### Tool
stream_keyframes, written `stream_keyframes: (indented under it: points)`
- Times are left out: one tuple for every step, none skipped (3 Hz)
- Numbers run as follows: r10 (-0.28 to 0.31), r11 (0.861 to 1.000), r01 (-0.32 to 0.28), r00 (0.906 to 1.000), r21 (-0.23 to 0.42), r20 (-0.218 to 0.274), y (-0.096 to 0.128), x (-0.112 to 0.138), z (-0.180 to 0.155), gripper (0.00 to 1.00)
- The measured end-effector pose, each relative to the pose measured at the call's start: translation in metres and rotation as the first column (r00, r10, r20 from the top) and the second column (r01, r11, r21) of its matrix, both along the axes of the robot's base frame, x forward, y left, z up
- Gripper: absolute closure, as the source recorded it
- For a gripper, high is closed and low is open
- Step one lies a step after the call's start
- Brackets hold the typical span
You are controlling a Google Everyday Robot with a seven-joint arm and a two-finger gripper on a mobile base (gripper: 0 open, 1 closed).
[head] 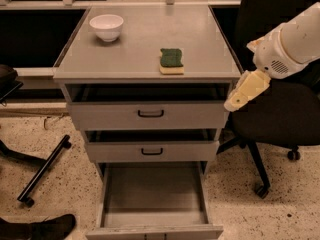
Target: Place sponge into bottom drawer
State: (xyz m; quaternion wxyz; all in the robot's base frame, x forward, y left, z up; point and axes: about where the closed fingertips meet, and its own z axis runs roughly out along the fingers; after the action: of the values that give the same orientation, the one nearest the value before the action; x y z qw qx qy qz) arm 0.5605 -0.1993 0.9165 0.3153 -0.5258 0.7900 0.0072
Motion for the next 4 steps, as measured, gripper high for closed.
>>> stream_keyframes:
  points:
    - [0.000, 1.000, 0.000, 1.0000, 0.000, 0.000, 0.000, 0.000, 0.000, 0.00]
    - [0.034, 0.998, -0.035, 0.9988, 0.045, 0.037, 0.012, 0.037, -0.011, 0.00]
    - [0.004, 0.991, -0.016, 0.9956, 0.135, 0.094, 0.027, 0.092, -0.036, 0.00]
    - [-0.101, 0.976, 0.069, 0.9834, 0.205, 0.150, 0.028, 0.143, -0.061, 0.00]
